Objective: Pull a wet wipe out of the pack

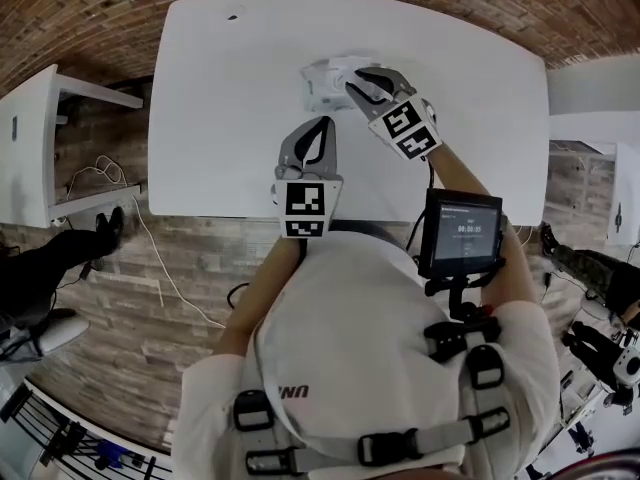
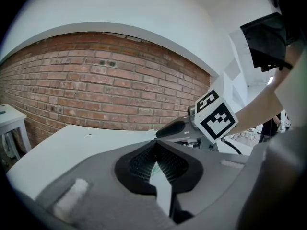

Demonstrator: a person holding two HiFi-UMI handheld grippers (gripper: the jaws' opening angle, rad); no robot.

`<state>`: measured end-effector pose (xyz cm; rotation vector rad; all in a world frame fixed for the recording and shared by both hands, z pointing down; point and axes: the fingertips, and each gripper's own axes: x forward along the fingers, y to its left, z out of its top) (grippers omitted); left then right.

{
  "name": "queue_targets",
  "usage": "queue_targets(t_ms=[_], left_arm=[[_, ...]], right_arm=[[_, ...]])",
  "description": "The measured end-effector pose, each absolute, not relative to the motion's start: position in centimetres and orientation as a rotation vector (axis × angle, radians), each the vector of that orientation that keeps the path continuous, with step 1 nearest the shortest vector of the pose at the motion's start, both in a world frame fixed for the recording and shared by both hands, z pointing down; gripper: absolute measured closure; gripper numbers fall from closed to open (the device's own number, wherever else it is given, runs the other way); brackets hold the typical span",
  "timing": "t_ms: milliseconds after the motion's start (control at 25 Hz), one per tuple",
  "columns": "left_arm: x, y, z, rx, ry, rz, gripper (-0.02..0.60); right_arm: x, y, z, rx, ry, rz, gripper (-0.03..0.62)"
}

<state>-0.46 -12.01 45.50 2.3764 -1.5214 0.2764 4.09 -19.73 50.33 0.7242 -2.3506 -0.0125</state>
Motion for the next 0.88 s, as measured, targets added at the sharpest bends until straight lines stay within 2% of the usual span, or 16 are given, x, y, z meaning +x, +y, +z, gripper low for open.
queue_targets(t_ms=[400,600,880], left_arm=[[0.2,-13.8,46.0,2.361,-1.51,0.278,0.58],[0.1,-14.0,46.3,2.35,-1.516,0.288,0.58],[0.2,-14.2,46.3,2.34,-1.522,0.293,0.58]], right_arm=[[3.9,-20.5,53.1,0.594,-2.27,0.032,0.509],[4.0,-20.3,53.7,0.572,-2.245,0.021,0.564],[3.9,-20.4,52.6,0.579,-2.245,0.001,0.583]])
